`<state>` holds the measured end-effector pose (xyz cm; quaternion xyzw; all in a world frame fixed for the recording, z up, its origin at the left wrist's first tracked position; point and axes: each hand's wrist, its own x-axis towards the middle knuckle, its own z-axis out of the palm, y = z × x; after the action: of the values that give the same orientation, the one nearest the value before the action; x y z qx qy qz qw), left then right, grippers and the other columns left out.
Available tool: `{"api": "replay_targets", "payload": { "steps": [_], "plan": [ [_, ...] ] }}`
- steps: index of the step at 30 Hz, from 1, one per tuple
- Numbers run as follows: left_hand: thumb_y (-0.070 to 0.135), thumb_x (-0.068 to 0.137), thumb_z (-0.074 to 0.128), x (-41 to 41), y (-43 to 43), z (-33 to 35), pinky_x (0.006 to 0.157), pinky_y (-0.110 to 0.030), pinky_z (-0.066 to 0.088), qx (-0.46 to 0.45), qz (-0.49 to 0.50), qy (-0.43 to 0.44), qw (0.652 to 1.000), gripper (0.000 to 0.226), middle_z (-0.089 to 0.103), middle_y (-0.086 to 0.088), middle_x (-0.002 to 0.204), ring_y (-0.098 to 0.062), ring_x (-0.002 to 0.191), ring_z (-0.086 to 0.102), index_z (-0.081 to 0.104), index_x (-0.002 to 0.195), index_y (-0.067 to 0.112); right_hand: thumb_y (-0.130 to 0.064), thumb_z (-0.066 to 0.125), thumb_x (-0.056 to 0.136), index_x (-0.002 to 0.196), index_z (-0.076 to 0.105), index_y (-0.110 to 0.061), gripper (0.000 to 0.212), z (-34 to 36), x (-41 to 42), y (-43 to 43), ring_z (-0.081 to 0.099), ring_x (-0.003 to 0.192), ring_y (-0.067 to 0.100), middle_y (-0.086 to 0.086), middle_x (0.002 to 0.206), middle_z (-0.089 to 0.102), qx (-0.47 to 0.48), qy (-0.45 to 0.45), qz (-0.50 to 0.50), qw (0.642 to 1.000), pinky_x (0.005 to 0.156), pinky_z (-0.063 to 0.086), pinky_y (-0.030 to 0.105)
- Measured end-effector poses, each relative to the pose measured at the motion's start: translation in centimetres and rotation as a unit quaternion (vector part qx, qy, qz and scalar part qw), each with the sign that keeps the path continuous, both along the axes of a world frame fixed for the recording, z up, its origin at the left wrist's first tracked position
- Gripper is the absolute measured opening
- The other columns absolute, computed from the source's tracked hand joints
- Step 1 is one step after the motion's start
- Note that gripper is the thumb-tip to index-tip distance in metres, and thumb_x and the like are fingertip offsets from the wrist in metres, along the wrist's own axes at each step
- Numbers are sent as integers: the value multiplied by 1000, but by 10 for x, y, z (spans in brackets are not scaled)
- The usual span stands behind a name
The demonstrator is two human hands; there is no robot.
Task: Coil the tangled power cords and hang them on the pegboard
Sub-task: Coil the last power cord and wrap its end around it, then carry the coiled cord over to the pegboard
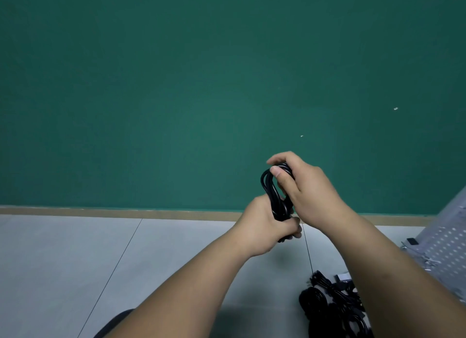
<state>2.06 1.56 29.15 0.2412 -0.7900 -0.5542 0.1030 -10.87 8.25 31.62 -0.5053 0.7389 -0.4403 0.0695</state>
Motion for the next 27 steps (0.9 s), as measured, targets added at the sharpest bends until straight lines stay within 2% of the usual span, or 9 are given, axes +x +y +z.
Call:
{"api": "replay_targets", "payload": {
  "steps": [2, 4, 8, 10, 12, 16, 21, 24, 27],
  "plan": [
    [9, 91, 60, 2, 1, -1, 46, -27, 42, -16, -11, -11, 1000, 14, 75, -11, 78, -27, 71, 77, 54, 99, -2, -41, 52, 109, 108, 64, -35, 13, -3, -1, 0, 60, 72, 4, -21, 76, 65, -2, -19, -1, 1000, 66, 44, 24],
    [12, 90, 62, 5, -1, 1, 49, -28, 43, -77, -32, -25, 996, 14, 61, -7, 71, -22, 65, 74, 49, 92, 7, -45, 50, 109, 100, 62, -32, 19, -4, -5, 0, 59, 67, 12, -12, 71, 65, 25, -25, -5, 999, 63, 46, 33],
    [21, 88, 65, 12, -4, -5, 56, -37, 40, -215, -73, -96, 969, 24, 51, -5, 70, -20, 59, 47, 41, 87, 19, -50, 46, 110, 98, 57, -26, 29, -6, -1, 1, 61, 73, 22, -1, 78, 66, 145, 39, -38, 988, 64, 46, 38],
    [28, 90, 68, 13, -3, -10, 57, -36, 41, -194, -55, -90, 975, 25, 53, 2, 71, -19, 60, 46, 43, 88, 23, -50, 46, 110, 103, 58, -24, 30, -8, 7, -1, 60, 73, 22, -1, 79, 66, 139, 95, -67, 983, 60, 40, 37],
    [37, 91, 71, 14, -3, -7, 59, -34, 45, -156, -30, -56, 986, 24, 61, 4, 78, -17, 64, 53, 50, 96, 27, -48, 51, 109, 104, 62, -25, 25, -6, 13, 0, 61, 74, 19, -6, 78, 67, 63, 74, -81, 992, 62, 40, 34],
    [30, 95, 79, 17, 3, 6, 66, -29, 52, -28, -8, 47, 998, 31, 68, 5, 86, -10, 73, 60, 56, 115, 24, -37, 61, 106, 94, 68, -26, 18, -1, 12, 10, 58, 62, 7, -7, 69, 67, -108, -112, -69, 985, 61, 43, 22],
    [27, 107, 62, 17, 27, 20, 61, -18, 46, 18, 54, 119, 991, 17, 69, -7, 99, -9, 72, 60, 56, 118, 15, -40, 64, 105, 111, 72, -22, 21, 12, 15, 25, 56, 64, 9, -6, 85, 70, -201, -348, -49, 914, 52, 44, 23],
    [37, 112, 49, 11, 38, 28, 61, -17, 45, 50, 93, 109, 988, 22, 68, 1, 99, -8, 73, 58, 57, 116, 17, -43, 57, 107, 116, 67, -34, 16, 12, 17, 38, 66, 88, 4, -10, 108, 71, -164, -305, -24, 938, 68, 50, 22],
    [44, 113, 44, 3, 44, 42, 78, -29, 54, 110, 149, 133, 974, 29, 76, 8, 102, -12, 95, 71, 66, 119, 25, -43, 42, 113, 111, 65, -34, 25, 2, 20, 47, 62, 104, 3, -5, 110, 65, -75, -177, 1, 981, 87, 49, 27]
  ]
}}
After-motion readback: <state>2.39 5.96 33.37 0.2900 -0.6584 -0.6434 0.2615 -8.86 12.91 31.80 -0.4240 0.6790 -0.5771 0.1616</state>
